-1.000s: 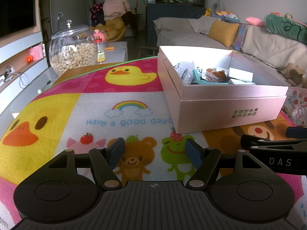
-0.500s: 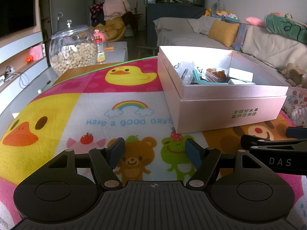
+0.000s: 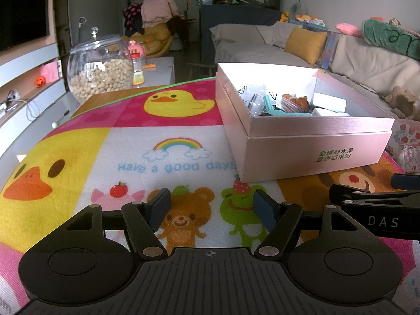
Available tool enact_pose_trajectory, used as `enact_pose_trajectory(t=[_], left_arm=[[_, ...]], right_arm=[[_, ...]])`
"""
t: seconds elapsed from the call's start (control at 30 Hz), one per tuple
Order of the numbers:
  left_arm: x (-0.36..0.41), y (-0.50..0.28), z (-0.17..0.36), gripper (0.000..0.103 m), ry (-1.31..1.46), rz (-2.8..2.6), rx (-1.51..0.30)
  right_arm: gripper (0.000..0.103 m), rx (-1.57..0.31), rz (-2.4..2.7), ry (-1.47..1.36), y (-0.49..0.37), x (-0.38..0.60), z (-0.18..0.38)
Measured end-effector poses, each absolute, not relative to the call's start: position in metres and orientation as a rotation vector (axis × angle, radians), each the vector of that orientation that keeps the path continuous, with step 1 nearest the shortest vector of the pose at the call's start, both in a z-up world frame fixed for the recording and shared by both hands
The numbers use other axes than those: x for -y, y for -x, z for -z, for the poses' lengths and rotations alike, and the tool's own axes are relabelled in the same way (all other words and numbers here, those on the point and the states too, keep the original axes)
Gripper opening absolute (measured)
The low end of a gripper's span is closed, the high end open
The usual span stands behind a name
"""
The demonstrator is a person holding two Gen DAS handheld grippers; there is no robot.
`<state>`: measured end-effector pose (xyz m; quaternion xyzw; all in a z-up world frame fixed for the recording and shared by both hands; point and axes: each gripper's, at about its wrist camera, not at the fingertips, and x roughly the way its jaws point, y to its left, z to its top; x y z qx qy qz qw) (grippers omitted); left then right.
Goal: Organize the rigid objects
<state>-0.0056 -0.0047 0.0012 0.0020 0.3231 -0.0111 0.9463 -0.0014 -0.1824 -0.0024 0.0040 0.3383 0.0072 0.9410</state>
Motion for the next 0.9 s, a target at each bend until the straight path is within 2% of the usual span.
enact_pose_trajectory(t=[0.9], left_arm=[[-0.0014, 0.0052, -0.0016, 0.076, 0.005, 0.037, -0.661]], right_arm=[[0.103, -0.69, -0.015, -0.009, 0.0014, 0.1823, 0.0024]])
